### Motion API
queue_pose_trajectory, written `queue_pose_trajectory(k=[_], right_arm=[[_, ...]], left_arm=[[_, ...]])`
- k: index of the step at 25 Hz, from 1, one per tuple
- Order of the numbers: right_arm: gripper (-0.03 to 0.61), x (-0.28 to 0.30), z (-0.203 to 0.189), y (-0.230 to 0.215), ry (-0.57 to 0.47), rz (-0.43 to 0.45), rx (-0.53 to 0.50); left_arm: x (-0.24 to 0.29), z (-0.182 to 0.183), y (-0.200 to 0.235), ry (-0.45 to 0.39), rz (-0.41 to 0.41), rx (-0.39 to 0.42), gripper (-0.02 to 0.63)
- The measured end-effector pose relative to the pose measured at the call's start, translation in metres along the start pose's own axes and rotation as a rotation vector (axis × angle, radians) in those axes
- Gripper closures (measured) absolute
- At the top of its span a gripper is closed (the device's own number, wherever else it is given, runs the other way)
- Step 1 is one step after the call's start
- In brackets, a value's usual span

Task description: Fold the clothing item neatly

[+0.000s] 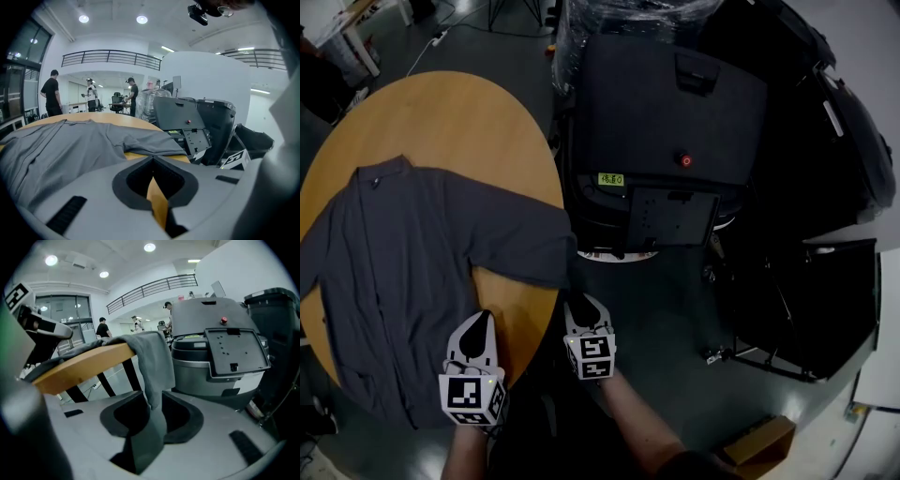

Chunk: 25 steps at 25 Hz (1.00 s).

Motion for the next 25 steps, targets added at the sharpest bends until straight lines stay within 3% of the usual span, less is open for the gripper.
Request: queue_pose_trajectory(k=[4,13,14,15,20,25], right_arm=[[0.48,0.018,-0.016,0.007,0.023,0.015,-0.006],[0.48,0.038,-0.028,0.005,0.004,-0.073,-0.079],[0.49,0.038,-0.027,0.003,0.004,-0.081,-0.076],[0.55,0.036,-0.026,0.0,0.004,-0.088,-0.07],[0.563,0.017,-0.01,-0.022,0.009,-0.14,-0.05],[0.563,-0.014,0.039,-0.052,-0.061,-0.227,0.004]], left_arm=[[0.006,-0.004,0.001,0.005,0.004,-0.004,0.606],[0.009,-0.014,0.006,0.006,0.019,-0.012,0.606],[0.009,-0.014,0.006,0.003,0.023,-0.015,0.606],[0.008,-0.013,0.006,0.0,0.026,-0.017,0.606],[-0.008,-0.003,0.004,-0.018,0.046,-0.017,0.606],[-0.04,0.015,0.01,-0.056,0.084,-0.017,0.606]])
Point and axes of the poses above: the fingertips, and each gripper's own axes: x forward along the fingers, y to its left, z out of its top, the point moved 3 cm from there along -x, backward along the fingers, and after that the axes turned 14 degrees about -z, right-handed, at the moved point
